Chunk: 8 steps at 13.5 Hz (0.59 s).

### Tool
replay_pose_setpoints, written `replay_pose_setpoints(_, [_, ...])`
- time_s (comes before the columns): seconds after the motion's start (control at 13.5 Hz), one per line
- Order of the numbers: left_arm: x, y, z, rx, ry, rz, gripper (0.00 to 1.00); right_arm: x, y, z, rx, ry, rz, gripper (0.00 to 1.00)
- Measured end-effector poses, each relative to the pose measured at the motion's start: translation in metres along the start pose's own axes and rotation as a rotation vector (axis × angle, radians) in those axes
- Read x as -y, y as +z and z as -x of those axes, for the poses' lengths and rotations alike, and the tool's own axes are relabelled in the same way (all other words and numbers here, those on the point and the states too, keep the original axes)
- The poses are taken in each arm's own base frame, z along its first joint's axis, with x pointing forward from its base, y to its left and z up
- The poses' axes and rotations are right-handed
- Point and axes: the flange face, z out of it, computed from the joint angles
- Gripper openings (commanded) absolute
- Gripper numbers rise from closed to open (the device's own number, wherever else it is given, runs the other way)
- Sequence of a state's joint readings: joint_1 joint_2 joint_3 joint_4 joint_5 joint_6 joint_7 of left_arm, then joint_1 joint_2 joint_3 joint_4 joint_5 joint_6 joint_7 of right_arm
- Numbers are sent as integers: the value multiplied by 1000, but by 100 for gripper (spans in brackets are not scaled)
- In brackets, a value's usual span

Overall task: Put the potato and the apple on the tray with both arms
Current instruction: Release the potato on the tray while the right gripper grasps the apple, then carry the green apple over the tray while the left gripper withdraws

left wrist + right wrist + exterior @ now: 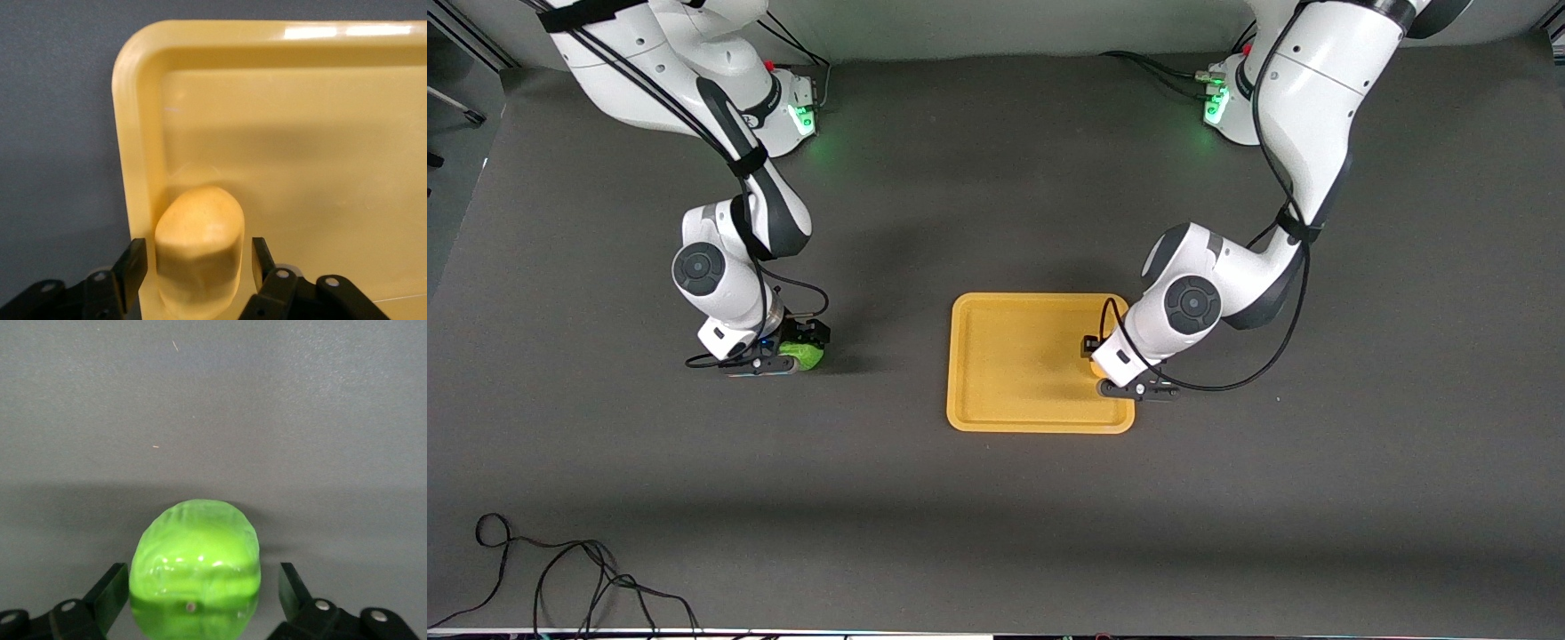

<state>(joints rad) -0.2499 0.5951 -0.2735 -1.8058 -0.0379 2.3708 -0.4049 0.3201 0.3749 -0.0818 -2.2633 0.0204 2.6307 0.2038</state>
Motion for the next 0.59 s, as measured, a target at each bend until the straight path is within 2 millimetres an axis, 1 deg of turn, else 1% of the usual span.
replay_pose_setpoints(0.07, [0, -2, -2, -5, -1, 2, 100, 0, 1, 0, -1, 0, 0, 64])
replay_pose_setpoints(0.15, [0, -8, -4, -14, -3, 5, 100, 0, 0, -2, -7, 1, -1, 60])
replay_pose_setpoints(0.22, [3, -19, -8, -26, -8, 6, 100, 1, -4, -4, -19, 4, -4, 60])
replay_pose_setpoints(0.3, [9, -38, -12, -28, -17, 2, 100, 1, -12, -9, -37, 10, -9, 60])
replay_pose_setpoints(0.37, [20, -66, -17, -26, -26, -8, 100, 2, -26, -15, -60, 15, -16, 60])
replay_pose_setpoints(0.44, [36, -102, -22, -34, -33, -16, 100, 3, -44, -20, -69, 18, -20, 60])
replay_pose_setpoints(0.52, [58, -144, -26, -52, -45, -23, 100, 4, -68, -25, -58, 21, -22, 60])
replay_pose_setpoints(0.59, [85, -188, -28, -77, -64, -30, 100, 4, -100, -31, -35, 23, -21, 60])
